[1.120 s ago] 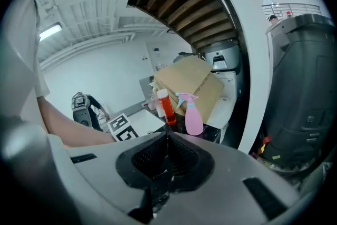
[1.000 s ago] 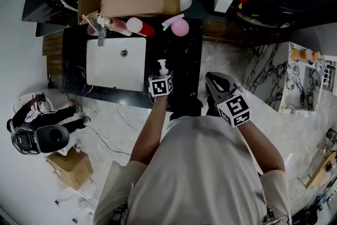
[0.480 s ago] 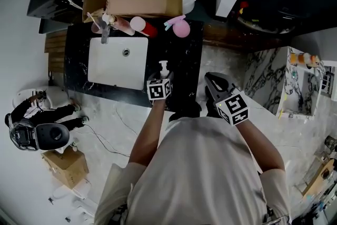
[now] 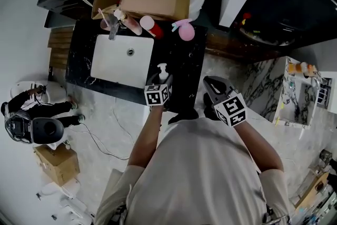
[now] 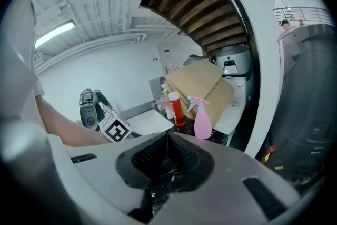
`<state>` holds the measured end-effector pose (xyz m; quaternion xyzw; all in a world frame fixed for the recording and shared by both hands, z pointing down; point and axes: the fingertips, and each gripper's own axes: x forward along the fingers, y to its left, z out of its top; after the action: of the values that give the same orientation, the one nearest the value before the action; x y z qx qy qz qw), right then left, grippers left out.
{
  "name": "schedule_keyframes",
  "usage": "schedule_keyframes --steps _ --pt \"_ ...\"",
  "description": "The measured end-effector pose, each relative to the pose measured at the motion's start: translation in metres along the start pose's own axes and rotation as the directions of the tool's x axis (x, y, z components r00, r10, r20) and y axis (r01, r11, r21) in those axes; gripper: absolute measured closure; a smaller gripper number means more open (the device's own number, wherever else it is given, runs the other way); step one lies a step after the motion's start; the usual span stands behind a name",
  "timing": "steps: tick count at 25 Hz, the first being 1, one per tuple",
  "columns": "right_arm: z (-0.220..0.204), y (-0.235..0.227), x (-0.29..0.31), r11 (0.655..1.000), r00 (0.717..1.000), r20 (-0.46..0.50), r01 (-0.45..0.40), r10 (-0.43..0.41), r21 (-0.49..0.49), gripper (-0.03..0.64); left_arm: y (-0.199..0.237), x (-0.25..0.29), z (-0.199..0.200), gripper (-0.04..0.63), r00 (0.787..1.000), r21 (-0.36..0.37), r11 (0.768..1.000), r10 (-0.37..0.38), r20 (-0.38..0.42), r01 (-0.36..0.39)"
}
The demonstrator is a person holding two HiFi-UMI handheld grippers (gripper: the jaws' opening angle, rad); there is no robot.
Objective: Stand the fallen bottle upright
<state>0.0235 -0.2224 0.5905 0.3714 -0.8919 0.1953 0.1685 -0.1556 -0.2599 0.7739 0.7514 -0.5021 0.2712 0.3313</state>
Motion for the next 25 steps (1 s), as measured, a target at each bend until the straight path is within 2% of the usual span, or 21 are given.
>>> schedule_keyframes --steps 6,15,25 --pt "0.003 0.007 -0.004 1.0 1.0 -0.006 -0.005 0.005 -0.03 0.583 0.004 -0.019 0.006 0.351 0.998 -0.007 1.0 0.006 0.06 -0.005" --pt "0.007 0.021 -0.003 0.998 1.0 -0.01 -0.019 0.019 -0.065 0.583 0.004 -0.035 0.016 0.354 0.99 0.058 0.998 0.024 0.14 -0.032" --pt "0.011 0.021 -0.008 0.996 1.0 -0.02 -0.01 0.008 -0.093 0.583 -0.009 -0.043 0.012 0.353 0.972 0.228 0.971 0.015 0.234 -0.07"
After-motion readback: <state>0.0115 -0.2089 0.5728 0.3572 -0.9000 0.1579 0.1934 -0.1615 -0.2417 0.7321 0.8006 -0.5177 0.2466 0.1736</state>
